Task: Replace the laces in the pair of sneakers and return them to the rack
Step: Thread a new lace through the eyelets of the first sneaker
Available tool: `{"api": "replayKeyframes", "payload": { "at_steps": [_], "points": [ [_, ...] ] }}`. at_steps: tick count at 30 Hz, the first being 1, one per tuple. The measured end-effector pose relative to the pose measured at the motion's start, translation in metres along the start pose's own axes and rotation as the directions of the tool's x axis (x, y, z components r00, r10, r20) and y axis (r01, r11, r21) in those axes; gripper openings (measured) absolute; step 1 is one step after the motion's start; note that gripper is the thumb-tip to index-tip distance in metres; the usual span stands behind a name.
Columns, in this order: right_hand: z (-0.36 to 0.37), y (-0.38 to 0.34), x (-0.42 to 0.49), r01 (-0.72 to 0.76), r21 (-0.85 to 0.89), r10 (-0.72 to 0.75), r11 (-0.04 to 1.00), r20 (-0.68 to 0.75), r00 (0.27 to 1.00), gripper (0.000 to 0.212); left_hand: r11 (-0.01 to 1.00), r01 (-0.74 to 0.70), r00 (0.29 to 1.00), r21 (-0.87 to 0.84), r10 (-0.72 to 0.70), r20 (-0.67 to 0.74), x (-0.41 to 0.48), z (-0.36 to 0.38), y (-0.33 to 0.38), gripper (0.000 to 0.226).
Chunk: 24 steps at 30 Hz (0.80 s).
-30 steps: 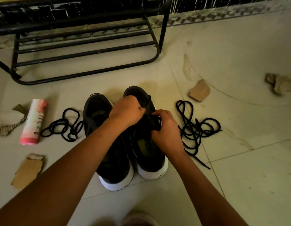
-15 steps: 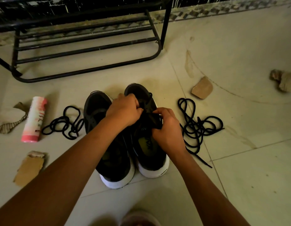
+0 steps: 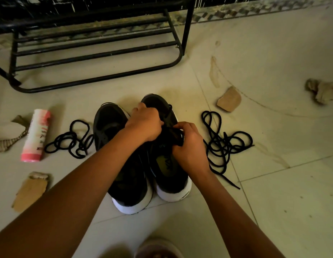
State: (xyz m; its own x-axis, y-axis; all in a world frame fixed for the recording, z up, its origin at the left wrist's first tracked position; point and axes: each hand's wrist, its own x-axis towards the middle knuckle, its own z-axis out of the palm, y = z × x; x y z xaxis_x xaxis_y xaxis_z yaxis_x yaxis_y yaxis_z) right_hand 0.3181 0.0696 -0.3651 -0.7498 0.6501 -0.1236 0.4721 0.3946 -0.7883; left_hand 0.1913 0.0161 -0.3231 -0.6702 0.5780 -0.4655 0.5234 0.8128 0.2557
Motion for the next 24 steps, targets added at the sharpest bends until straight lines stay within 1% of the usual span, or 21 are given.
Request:
{"api": "replayKeyframes", "payload": {
  "at_steps": [4,6,7,8,9,10,11,12,13,14,15,16,17,18,20,21,24],
  "points": [
    [0.004,-0.002,-0.001,-0.014,-0.030,0.013,0.999,-0.022,1.000,0.043,0.963,-0.035,0.981,-0.267,0.084,0.177,-0.010,-0.015,-0.014,0.027],
    [0.005,-0.006,-0.002,-0.035,-0.048,0.033,0.998,-0.028,0.999,0.044,0.944,-0.042,0.961,-0.326,0.127,0.245,-0.014,-0.022,-0.019,0.024],
    [0.005,-0.008,-0.003,-0.037,-0.062,0.035,0.997,-0.024,0.999,0.045,0.936,-0.039,0.962,-0.351,0.130,0.241,-0.015,-0.024,-0.021,0.021],
    [0.002,-0.009,-0.002,-0.041,-0.085,0.041,0.996,0.005,0.999,0.045,0.924,-0.030,0.973,-0.381,0.115,0.202,-0.013,-0.026,-0.023,0.020],
    [-0.004,-0.012,-0.001,-0.048,-0.108,0.055,0.993,0.062,0.997,0.046,0.911,-0.028,0.988,-0.412,0.086,0.124,-0.009,-0.027,-0.024,0.019],
    [-0.012,-0.014,0.003,-0.074,-0.101,0.088,0.992,0.150,0.985,0.049,0.903,-0.026,0.999,-0.428,0.044,0.032,-0.003,-0.028,-0.027,0.016],
    [-0.023,-0.017,0.008,-0.128,-0.038,0.134,0.991,0.262,0.956,0.053,0.902,-0.013,0.999,-0.431,-0.008,-0.047,0.004,-0.028,-0.031,0.016],
    [-0.034,-0.022,0.014,-0.217,0.071,0.176,0.974,0.375,0.910,0.057,0.898,0.013,0.995,-0.440,-0.054,-0.082,0.012,-0.028,-0.034,0.021],
    [-0.044,-0.026,0.021,-0.297,0.173,0.193,0.939,0.448,0.873,0.056,0.883,0.061,0.992,-0.466,-0.106,-0.071,0.020,-0.026,-0.037,0.024],
    [-0.050,-0.030,0.029,-0.332,0.238,0.192,0.913,0.468,0.863,0.051,0.838,0.136,0.987,-0.529,-0.163,-0.005,0.027,-0.025,-0.039,0.022],
    [-0.052,-0.030,0.039,-0.317,0.259,0.179,0.912,0.444,0.878,0.040,0.783,0.197,0.978,-0.590,-0.198,0.064,0.035,-0.022,-0.040,0.017],
    [-0.049,-0.031,0.048,-0.283,0.258,0.168,0.924,0.391,0.905,0.029,0.728,0.255,0.966,-0.636,-0.224,0.132,0.039,-0.021,-0.039,0.017],
    [-0.045,-0.029,0.058,-0.249,0.252,0.160,0.935,0.327,0.931,0.023,0.684,0.303,0.953,-0.664,-0.239,0.189,0.043,-0.019,-0.036,0.018],
    [-0.038,-0.028,0.068,-0.231,0.253,0.159,0.940,0.274,0.949,0.021,0.662,0.330,0.944,-0.673,-0.249,0.218,0.044,-0.020,-0.033,0.016],
    [-0.023,-0.024,0.083,-0.225,0.247,0.175,0.942,0.209,0.962,0.021,0.664,0.345,0.938,-0.664,-0.267,0.221,0.048,-0.021,-0.028,0.012],
    [-0.016,-0.021,0.090,-0.228,0.246,0.186,0.942,0.183,0.965,0.021,0.671,0.341,0.939,-0.658,-0.280,0.201,0.050,-0.021,-0.029,0.014],
    [0.000,-0.017,0.102,-0.275,0.319,0.243,0.907,0.138,0.960,0.025,0.696,0.307,0.946,-0.649,-0.299,0.127,0.059,-0.021,-0.035,0.026]
  ]
}}
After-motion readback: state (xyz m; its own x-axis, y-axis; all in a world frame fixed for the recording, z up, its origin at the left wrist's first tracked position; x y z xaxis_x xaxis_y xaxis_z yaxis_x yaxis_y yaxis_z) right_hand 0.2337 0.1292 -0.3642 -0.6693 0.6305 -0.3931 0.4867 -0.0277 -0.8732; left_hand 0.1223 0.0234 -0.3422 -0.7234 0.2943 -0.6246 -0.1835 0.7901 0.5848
